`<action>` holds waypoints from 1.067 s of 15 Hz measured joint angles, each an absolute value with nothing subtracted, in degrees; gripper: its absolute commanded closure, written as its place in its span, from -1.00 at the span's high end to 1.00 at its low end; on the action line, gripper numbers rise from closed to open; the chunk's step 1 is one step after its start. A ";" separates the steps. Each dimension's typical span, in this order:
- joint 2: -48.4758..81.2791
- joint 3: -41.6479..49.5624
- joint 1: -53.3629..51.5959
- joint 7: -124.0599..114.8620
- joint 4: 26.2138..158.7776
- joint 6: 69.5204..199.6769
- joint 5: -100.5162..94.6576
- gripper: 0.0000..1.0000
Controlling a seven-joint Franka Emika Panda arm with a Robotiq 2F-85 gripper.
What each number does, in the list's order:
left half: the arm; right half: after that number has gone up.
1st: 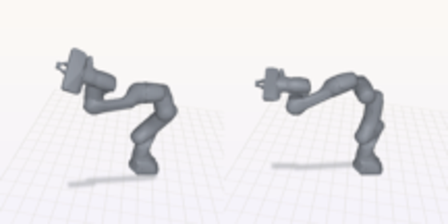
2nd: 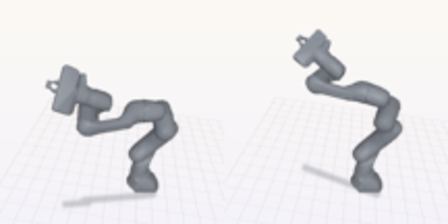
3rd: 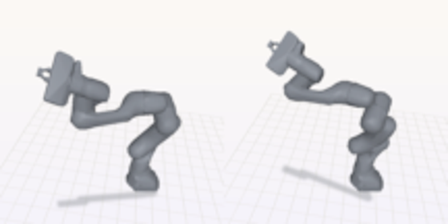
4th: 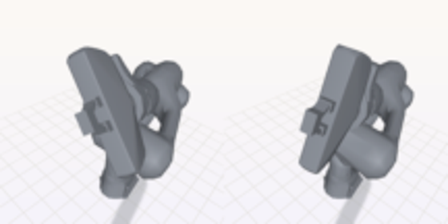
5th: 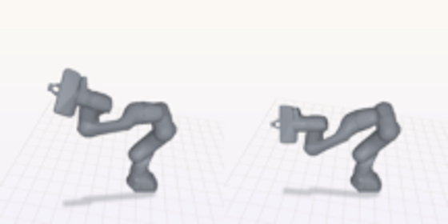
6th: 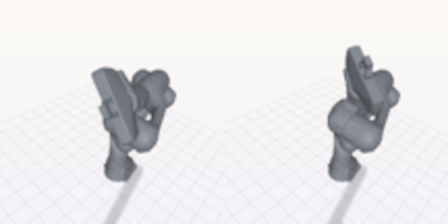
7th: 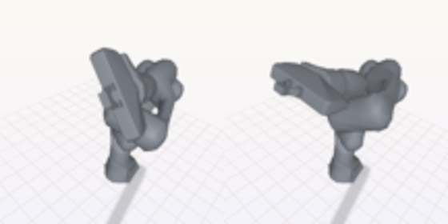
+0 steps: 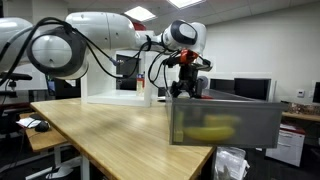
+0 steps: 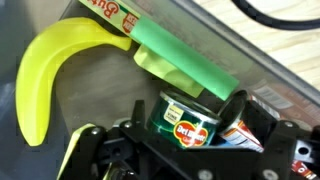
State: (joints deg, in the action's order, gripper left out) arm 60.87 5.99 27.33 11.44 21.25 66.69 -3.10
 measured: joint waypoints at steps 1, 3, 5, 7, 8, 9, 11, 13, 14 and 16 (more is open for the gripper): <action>60.81 5.86 29.01 11.44 21.20 65.77 -2.74 1.00; 60.81 5.80 29.30 10.89 21.24 65.32 -2.37 1.00; 60.83 5.58 29.91 10.15 21.26 64.99 -1.70 1.00; 60.94 5.28 30.87 8.14 21.29 64.70 -0.50 1.00; 61.03 5.10 31.44 6.83 21.29 64.52 0.37 1.00; 61.15 4.80 32.19 5.28 21.29 64.31 1.45 1.00; 61.35 4.10 33.67 2.50 21.29 64.11 3.42 1.00; 61.44 3.42 35.02 0.29 21.29 64.11 5.14 1.00; 61.44 3.13 35.55 -0.60 21.29 64.11 5.76 1.00; 61.44 2.41 36.70 -2.80 21.27 64.22 6.94 1.00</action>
